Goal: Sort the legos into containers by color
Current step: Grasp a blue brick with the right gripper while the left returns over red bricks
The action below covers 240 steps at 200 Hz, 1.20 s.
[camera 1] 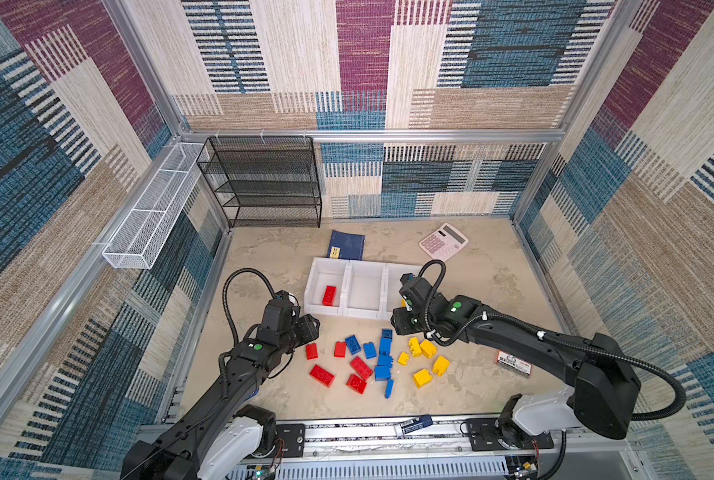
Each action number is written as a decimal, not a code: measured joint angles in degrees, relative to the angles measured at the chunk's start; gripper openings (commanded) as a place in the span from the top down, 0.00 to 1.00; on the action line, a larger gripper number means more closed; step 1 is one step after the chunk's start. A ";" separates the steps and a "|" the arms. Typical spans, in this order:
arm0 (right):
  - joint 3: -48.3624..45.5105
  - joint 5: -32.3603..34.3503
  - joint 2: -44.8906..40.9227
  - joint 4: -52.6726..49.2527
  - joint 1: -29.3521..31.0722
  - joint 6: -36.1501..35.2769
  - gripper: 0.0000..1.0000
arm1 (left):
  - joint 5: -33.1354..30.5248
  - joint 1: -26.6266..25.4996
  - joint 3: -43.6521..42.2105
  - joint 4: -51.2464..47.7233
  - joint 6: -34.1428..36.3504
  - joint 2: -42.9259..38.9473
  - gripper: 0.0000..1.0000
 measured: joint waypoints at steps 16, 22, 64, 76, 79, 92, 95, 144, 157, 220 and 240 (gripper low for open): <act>0.61 -0.48 2.16 -0.24 0.37 0.00 0.46 | 0.00 0.00 0.00 0.02 -0.07 -0.04 0.45; 0.87 -0.46 2.93 -0.24 0.48 0.04 0.46 | 0.02 0.00 0.00 0.02 -0.07 -0.04 0.45; 1.90 0.44 6.16 -0.33 3.98 3.80 0.44 | 2.23 0.00 -0.09 0.02 -0.02 -0.09 0.45; 1.79 0.94 6.60 -0.26 5.01 5.09 0.44 | 3.17 0.00 -0.42 0.02 0.02 -0.39 0.45; 1.73 1.09 6.71 -0.26 5.22 5.51 0.44 | 3.21 0.00 -0.50 -0.02 0.00 -0.46 0.45; 1.44 1.40 7.54 -0.35 6.08 7.06 0.44 | 3.93 0.00 -0.81 -0.04 0.15 -0.81 0.45; 1.44 1.53 7.80 -0.46 6.25 7.43 0.44 | 4.31 0.00 -0.83 -0.04 0.20 -0.87 0.45; 0.46 2.47 9.77 -1.14 7.61 12.17 0.45 | 6.03 0.00 -1.31 0.07 0.42 -1.18 0.44; 0.24 2.47 9.94 -1.27 7.78 12.72 0.45 | 6.51 0.00 -1.62 0.11 0.42 -1.20 0.44; 1.46 1.57 13.99 0.17 8.50 13.57 0.51 | 7.37 0.00 -2.80 0.42 0.42 -1.68 0.44; 1.44 1.55 14.19 0.22 8.50 13.60 0.58 | 7.34 0.00 -3.32 0.52 0.42 -1.79 0.44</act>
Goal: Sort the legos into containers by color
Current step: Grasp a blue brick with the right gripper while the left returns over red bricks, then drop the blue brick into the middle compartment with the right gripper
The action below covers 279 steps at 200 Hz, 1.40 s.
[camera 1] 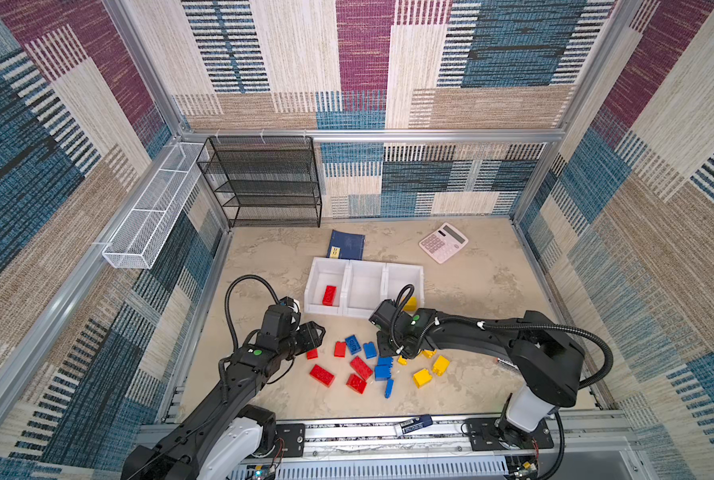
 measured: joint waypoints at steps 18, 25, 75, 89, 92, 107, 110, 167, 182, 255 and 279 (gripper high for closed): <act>-0.02 0.02 0.02 0.00 0.00 0.00 0.64 | 0.00 0.00 -0.24 -0.02 -0.02 0.00 0.44; -0.02 0.04 0.02 0.02 0.00 0.00 0.66 | 0.00 0.00 -0.31 -0.02 -0.02 0.00 0.44; 0.55 0.00 -0.83 -0.50 0.09 -0.07 0.72 | -0.11 0.00 -0.42 -0.02 -0.02 0.00 0.44; 1.29 0.11 -2.05 -1.01 0.31 -0.55 0.72 | -0.28 0.00 -0.42 -0.02 -0.02 0.00 0.44; 1.51 0.17 -2.32 -1.05 0.37 -0.63 0.72 | -0.26 0.00 -0.42 -0.02 -0.02 0.00 0.44; 3.34 1.05 -3.61 -1.57 0.46 -1.57 0.70 | -0.33 0.00 -0.46 -0.04 -0.02 -0.04 0.44; 3.80 1.20 -3.78 -1.68 0.48 -1.81 0.70 | -0.37 0.00 -0.48 -0.02 -0.02 -0.04 0.44; 17.16 3.45 1.27 -1.36 -5.75 -11.19 0.69 | -1.55 0.00 -0.92 -0.07 -0.02 0.33 0.44; 19.82 3.37 4.20 -0.61 -7.69 -13.81 0.68 | -1.55 0.02 -0.94 -0.09 -0.02 0.22 0.44; 31.39 -0.44 16.57 -0.07 -9.49 -20.57 0.56 | -2.93 0.02 -1.01 -1.25 0.00 -0.72 0.44; 31.89 -0.57 17.16 -0.61 -9.49 -21.05 0.46 | -3.08 0.02 -0.94 -2.25 0.02 -0.61 0.44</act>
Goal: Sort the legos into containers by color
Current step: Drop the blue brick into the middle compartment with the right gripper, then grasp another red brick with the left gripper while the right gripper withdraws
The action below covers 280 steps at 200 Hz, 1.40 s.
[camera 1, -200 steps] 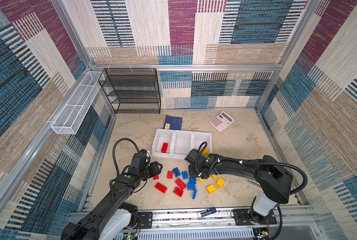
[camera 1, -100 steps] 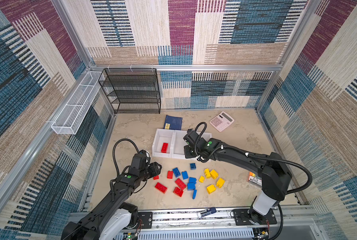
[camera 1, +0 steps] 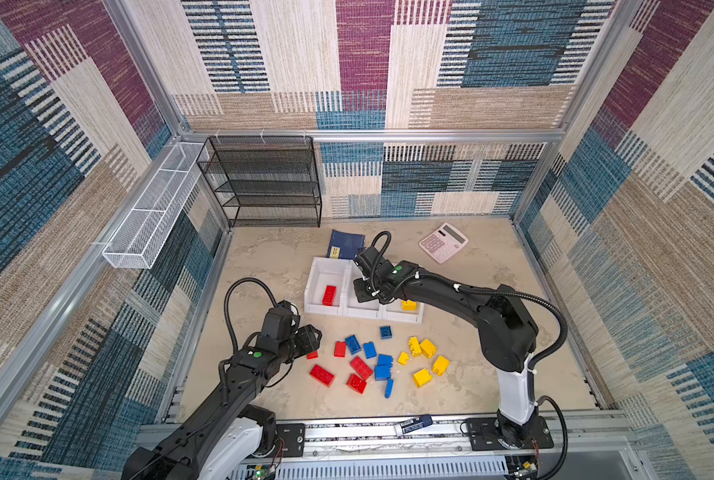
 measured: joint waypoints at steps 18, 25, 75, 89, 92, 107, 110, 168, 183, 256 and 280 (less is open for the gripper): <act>0.00 0.00 -0.11 -0.04 0.00 0.00 0.43 | -0.22 0.00 0.09 -0.85 0.13 0.00 0.44; -0.17 0.00 -0.35 0.04 0.00 -0.11 0.42 | -0.26 0.00 0.11 -1.03 0.15 0.02 0.44; -5.68 -0.07 -5.38 1.03 0.07 -0.35 0.39 | -2.38 -0.02 0.33 -3.39 0.31 0.28 0.43; -8.92 -0.07 -8.41 2.01 0.07 0.24 0.39 | -2.91 -0.04 0.44 -4.13 0.39 0.48 0.42; -9.68 0.02 -9.11 2.38 0.07 0.35 0.39 | -2.91 -0.04 0.44 -4.20 0.39 0.52 0.42; -14.34 0.09 -13.27 4.26 0.07 1.57 0.39 | -3.21 -0.22 0.66 -4.92 0.39 0.90 0.42; -15.32 0.02 -14.14 4.61 0.07 1.81 0.39 | -3.28 -0.28 0.74 -5.11 0.39 0.98 0.41; -28.85 -0.74 -25.77 7.65 0.07 5.38 0.40 | -6.32 -5.70 1.18 -7.39 -0.02 2.45 0.40; -29.94 -1.44 -27.04 7.61 0.07 5.44 0.40 | -7.87 -7.37 1.09 -7.76 -0.31 3.50 0.40; -34.69 -1.95 -32.65 8.37 0.07 7.50 0.40 | -13.44 -10.43 5.53 -9.92 -0.20 13.05 0.42; -34.84 -1.92 -32.98 8.37 0.07 7.74 0.40 | -14.10 -10.80 7.23 -9.94 0.17 16.41 0.45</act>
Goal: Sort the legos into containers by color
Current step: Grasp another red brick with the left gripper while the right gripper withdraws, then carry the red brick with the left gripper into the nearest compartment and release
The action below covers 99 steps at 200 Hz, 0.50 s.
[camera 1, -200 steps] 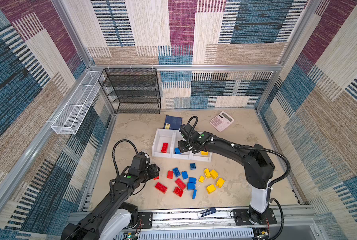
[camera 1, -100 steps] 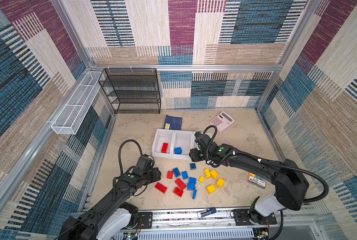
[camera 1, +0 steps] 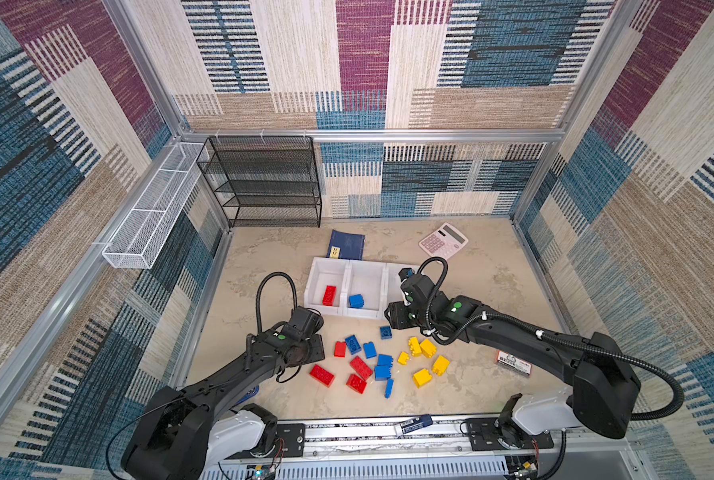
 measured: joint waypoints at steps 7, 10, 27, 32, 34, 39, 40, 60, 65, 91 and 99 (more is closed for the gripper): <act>0.15 0.00 0.00 -0.15 0.00 -0.02 0.40 | -0.59 -0.22 0.22 0.02 0.00 0.42 0.46; 0.24 0.00 0.00 -0.20 0.00 -0.02 0.40 | -0.79 -0.33 0.31 -0.04 0.00 0.52 0.46; 1.07 0.13 0.07 -0.35 0.00 -0.09 0.40 | -1.84 -0.46 0.46 -0.07 0.00 0.85 0.48; 1.27 0.15 0.13 -0.31 0.00 -0.09 0.40 | -2.21 -0.55 0.46 -0.07 0.00 0.96 0.49; 1.31 0.15 0.15 -0.31 0.00 -0.09 0.40 | -2.27 -0.59 0.46 -0.09 0.00 1.01 0.49; 1.46 0.15 0.24 -0.31 0.00 -0.11 0.40 | -2.36 -0.59 0.46 -0.09 0.00 1.09 0.50; 1.46 0.15 0.26 -0.31 0.00 -0.11 0.40 | -2.36 -0.59 0.46 -0.09 0.00 1.14 0.50; 1.51 0.15 0.52 -0.31 0.00 -0.20 0.40 | -2.78 -0.61 0.48 -0.09 0.20 1.79 0.51; 1.51 0.15 0.55 -0.28 0.00 -0.26 0.40 | -2.84 -0.61 0.48 -0.09 0.24 1.97 0.52; 1.46 0.11 0.61 -0.26 0.00 -0.24 0.40 | -3.65 -0.63 0.72 0.00 1.07 2.82 0.55; 1.46 0.04 0.61 -0.26 0.00 -0.24 0.40 | -3.67 -0.66 0.76 0.11 1.09 3.08 0.57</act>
